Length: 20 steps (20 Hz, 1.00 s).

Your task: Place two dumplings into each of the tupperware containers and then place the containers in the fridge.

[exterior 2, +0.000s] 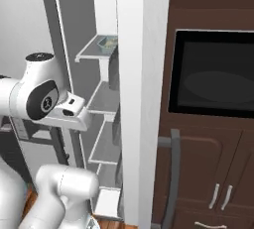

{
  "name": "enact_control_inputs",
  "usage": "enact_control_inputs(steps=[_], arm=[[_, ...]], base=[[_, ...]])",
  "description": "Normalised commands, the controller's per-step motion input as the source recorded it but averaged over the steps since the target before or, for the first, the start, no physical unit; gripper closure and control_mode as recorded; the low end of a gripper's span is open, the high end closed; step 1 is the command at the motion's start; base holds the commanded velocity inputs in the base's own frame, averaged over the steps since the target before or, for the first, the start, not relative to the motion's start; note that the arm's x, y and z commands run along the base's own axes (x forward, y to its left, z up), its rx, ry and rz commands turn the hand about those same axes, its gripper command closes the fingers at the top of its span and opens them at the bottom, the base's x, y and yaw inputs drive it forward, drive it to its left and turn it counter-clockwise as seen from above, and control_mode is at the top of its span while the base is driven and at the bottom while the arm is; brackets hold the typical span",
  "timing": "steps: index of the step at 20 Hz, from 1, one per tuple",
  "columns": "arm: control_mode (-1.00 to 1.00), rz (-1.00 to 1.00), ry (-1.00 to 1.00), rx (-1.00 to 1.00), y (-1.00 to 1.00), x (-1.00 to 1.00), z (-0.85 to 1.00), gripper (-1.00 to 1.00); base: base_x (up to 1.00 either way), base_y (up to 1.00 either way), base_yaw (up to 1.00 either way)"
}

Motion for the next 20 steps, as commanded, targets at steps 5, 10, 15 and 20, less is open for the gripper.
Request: enact_control_inputs(steps=[5,10,15,20], arm=[[1.0,0.0,0.0,0.0,0.0,0.0,0.0,-1.0],[1.0,0.0,0.0,0.0,0.0,0.0,0.0,-1.0],[1.0,0.0,0.0,0.0,0.0,0.0,0.0,-1.0],[1.0,0.0,0.0,0.0,0.0,0.0,0.0,-1.0]], base=[[-0.71,0.65,0.83],[-0.45,0.48,0.98],[-0.38,0.18,1.0],[-0.34,0.02,1.0]])
